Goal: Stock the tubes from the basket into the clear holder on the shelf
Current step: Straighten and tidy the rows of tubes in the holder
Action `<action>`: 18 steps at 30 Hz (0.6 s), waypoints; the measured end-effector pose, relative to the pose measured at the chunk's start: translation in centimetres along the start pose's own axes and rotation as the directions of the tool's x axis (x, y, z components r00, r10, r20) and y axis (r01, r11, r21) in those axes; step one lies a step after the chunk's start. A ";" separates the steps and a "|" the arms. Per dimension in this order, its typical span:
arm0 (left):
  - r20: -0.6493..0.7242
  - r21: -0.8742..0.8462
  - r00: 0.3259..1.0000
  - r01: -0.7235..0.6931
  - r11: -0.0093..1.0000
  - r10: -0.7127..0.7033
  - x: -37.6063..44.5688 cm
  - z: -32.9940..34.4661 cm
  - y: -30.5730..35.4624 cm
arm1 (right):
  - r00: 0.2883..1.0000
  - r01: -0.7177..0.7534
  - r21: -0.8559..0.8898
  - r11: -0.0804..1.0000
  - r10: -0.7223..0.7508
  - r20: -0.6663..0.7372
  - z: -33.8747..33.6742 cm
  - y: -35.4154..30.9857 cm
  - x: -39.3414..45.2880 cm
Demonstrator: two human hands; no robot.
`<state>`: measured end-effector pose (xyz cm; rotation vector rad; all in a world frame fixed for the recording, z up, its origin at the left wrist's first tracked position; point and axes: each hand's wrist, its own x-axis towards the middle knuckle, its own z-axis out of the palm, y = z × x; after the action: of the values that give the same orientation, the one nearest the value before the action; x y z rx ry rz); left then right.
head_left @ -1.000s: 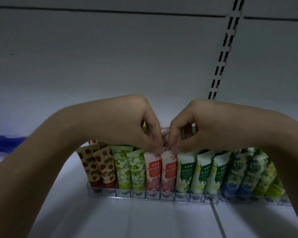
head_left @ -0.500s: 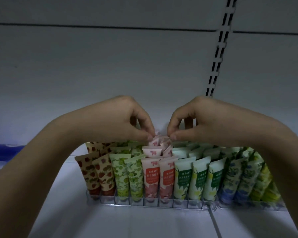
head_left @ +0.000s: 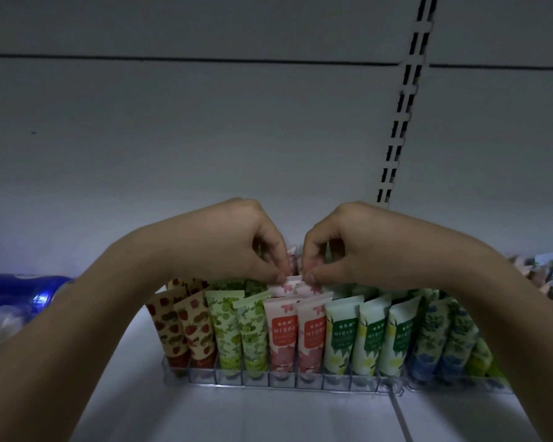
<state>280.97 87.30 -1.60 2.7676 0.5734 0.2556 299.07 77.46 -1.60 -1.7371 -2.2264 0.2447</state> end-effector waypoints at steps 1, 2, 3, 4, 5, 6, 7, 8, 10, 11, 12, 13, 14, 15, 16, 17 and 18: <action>0.000 -0.004 1.000 -0.003 1.000 0.003 0.0 0.0 -0.1 | 1.000 0.011 -0.010 1.000 -0.011 -0.012 0.1 0.0 0.0; 0.000 -0.009 1.000 -0.008 1.000 0.008 0.0 0.0 -0.1 | 1.000 0.019 -0.016 1.000 -0.020 -0.020 0.1 -0.1 0.0; 0.000 -0.015 1.000 -0.013 1.000 0.013 0.0 0.0 -0.1 | 0.999 0.023 -0.017 1.000 -0.023 -0.027 0.1 -0.1 0.0; -0.001 -0.018 1.000 -0.018 1.000 0.018 0.0 0.0 -0.2 | 0.999 0.023 -0.016 1.000 -0.024 -0.031 0.2 -0.1 0.0; -0.004 -0.018 1.000 -0.022 1.000 0.022 0.0 -0.1 -0.2 | 0.999 0.023 -0.016 1.000 -0.023 -0.034 0.2 -0.1 0.0; -0.008 -0.017 1.000 -0.025 1.000 0.025 0.0 -0.1 -0.2 | 0.999 0.023 -0.017 1.000 -0.024 -0.036 0.2 -0.1 0.0; -0.012 -0.018 1.000 -0.026 0.999 0.026 0.0 0.0 -0.2 | 0.999 0.025 -0.017 1.000 -0.026 -0.038 0.2 0.0 -0.1; -0.016 -0.019 1.000 -0.026 0.999 0.025 0.1 0.0 -0.2 | 0.999 0.027 -0.016 1.000 -0.027 -0.040 0.2 0.0 -0.1; -0.019 -0.019 1.000 -0.019 1.000 0.019 0.1 0.0 -0.2 | 0.999 0.025 -0.010 1.000 -0.025 -0.038 0.2 0.0 -0.1; -0.019 -0.020 1.000 -0.017 1.000 0.017 0.1 0.0 -0.2 | 0.999 0.025 -0.005 1.000 -0.025 -0.035 0.2 0.0 -0.1; -0.019 -0.024 1.000 -0.016 1.000 0.016 0.1 0.0 -0.3 | 0.999 0.025 -0.001 1.000 -0.025 -0.032 0.2 0.0 0.0; -0.018 -0.027 1.000 -0.015 1.000 0.014 0.1 0.0 -0.3 | 0.999 0.024 0.001 1.000 -0.023 -0.027 0.2 0.0 0.0; -0.017 -0.030 1.000 -0.012 0.999 0.012 0.1 0.0 -0.3 | 1.000 0.020 0.002 1.000 -0.020 -0.022 0.2 0.0 0.0; -0.016 -0.032 1.000 -0.010 0.999 0.010 0.1 0.0 -0.3 | 1.000 0.018 0.003 1.000 -0.018 -0.019 0.2 0.0 0.0; -0.015 -0.033 1.000 -0.010 0.999 0.010 0.1 0.0 -0.3 | 1.000 0.018 0.004 1.000 -0.018 -0.018 0.2 0.0 0.0; -0.015 -0.034 1.000 -0.011 0.999 0.011 0.1 0.0 -0.3 | 1.000 0.019 0.006 1.000 -0.019 -0.017 0.2 0.1 0.0; -0.016 -0.036 1.000 -0.012 0.999 0.011 0.1 0.0 -0.3 | 1.000 0.019 0.007 1.000 -0.019 -0.015 0.1 0.1 0.0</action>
<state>280.97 87.65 -1.67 2.7368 0.5517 0.2876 299.08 77.45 -1.76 -1.7079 -2.2270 0.2346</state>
